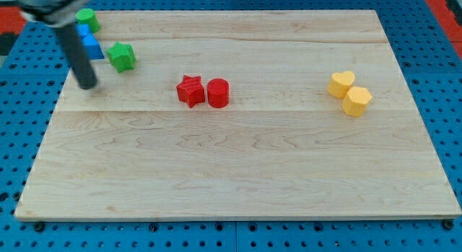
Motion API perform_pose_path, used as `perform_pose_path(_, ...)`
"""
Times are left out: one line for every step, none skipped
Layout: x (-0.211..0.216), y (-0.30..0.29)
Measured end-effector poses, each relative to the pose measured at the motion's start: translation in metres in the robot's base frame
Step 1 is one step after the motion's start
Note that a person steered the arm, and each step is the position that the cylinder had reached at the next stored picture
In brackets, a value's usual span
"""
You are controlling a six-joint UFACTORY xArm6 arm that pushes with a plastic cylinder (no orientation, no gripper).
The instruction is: Move the green star towards top center
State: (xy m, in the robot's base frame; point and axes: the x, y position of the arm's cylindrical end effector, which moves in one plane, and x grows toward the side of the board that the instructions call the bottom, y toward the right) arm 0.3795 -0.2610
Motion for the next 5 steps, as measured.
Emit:
perform_pose_path(-0.044, 0.043)
perform_pose_path(-0.085, 0.148)
perform_pose_path(-0.121, 0.19)
perform_pose_path(-0.188, 0.118)
perform_pose_path(-0.188, 0.105)
